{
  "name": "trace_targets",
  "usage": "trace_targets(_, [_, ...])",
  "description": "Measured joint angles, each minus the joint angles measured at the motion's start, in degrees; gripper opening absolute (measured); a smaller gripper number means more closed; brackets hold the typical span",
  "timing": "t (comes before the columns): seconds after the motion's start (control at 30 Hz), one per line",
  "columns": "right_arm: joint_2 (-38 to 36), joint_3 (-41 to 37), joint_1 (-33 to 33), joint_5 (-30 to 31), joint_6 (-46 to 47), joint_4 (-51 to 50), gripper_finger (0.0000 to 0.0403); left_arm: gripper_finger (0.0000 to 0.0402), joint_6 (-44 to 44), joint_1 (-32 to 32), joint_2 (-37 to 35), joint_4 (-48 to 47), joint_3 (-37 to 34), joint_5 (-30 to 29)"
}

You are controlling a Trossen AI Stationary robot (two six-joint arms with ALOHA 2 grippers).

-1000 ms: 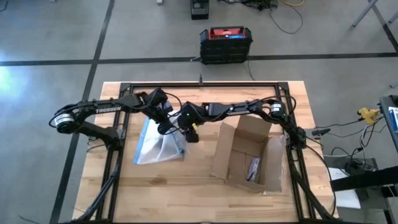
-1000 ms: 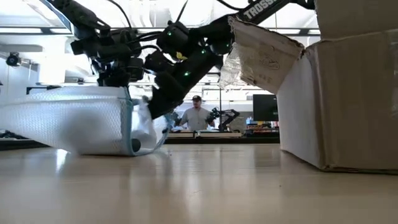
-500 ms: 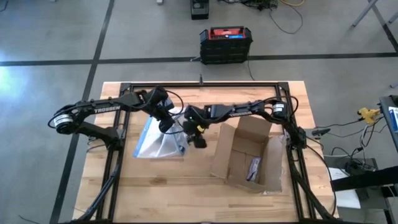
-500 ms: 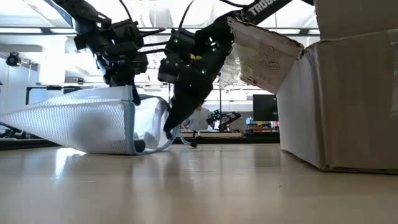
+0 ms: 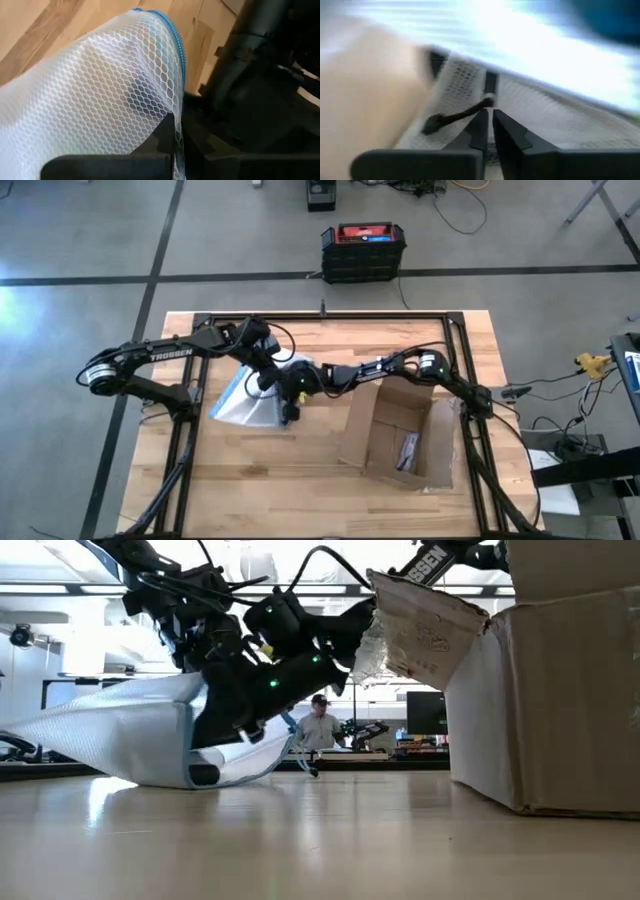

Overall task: Pack items into zip bag
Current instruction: Put the black transparent zip bag into the blue transparent zip bag

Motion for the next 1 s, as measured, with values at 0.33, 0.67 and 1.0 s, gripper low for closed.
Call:
trace_targets(0.33, [-1.0,0.0,-6.2,4.0,1.1,-6.7,0.0001,0.0000,-0.2,0.0,0.3,1.7,0.1,-2.9])
trace_targets(0.67, [-2.1,0.3,-5.0,14.4,8.4,-4.3,0.0000,0.0000,-3.3,-0.2,0.2,3.8,-0.7,-3.0])
trace_targets(1.0, [-4.4,0.4,-3.7,10.0,5.4,-9.3,0.0000,0.0000,-3.9,-0.4,0.4,11.5,-7.7,-5.1])
